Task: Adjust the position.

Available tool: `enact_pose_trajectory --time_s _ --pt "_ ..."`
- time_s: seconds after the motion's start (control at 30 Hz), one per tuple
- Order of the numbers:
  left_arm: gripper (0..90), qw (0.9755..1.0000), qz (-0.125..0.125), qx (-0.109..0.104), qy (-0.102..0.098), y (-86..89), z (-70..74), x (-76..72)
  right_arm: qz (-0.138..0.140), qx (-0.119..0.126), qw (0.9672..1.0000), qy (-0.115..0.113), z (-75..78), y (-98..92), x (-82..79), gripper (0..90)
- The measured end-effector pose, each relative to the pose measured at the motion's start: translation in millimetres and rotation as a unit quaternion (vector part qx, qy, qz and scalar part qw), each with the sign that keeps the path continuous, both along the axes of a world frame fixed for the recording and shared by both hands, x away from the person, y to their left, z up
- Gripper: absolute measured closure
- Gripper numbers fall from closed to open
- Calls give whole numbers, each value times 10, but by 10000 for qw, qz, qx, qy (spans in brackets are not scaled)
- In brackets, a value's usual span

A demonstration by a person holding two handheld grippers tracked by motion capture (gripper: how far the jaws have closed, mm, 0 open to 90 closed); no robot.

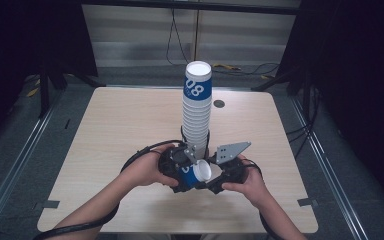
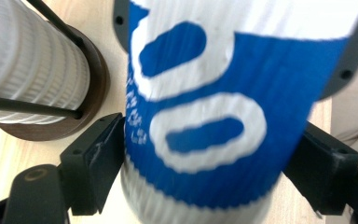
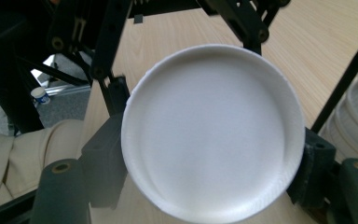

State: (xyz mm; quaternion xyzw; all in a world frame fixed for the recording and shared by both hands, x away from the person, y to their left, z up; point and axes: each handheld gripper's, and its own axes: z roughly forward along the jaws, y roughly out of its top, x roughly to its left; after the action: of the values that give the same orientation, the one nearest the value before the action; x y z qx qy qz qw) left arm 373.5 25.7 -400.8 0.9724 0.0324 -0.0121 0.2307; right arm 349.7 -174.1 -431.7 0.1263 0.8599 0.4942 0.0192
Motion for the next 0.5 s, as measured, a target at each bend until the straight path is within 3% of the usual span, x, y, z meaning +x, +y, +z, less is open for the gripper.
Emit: enact_pose_trajectory --time_s 0.07,0.23,0.5 --pt "171 10000 -53 -36 -1 4 16 -7 -25 -1 10000 18 -13 -14 3 269" --pt "169 9998 42 162 -71 -5 42 -6 7 -62 10000 39 -27 4 4 270" --pt "183 9999 118 27 -33 93 103 -2 -131 -18 9999 21 -34 -83 33 269"
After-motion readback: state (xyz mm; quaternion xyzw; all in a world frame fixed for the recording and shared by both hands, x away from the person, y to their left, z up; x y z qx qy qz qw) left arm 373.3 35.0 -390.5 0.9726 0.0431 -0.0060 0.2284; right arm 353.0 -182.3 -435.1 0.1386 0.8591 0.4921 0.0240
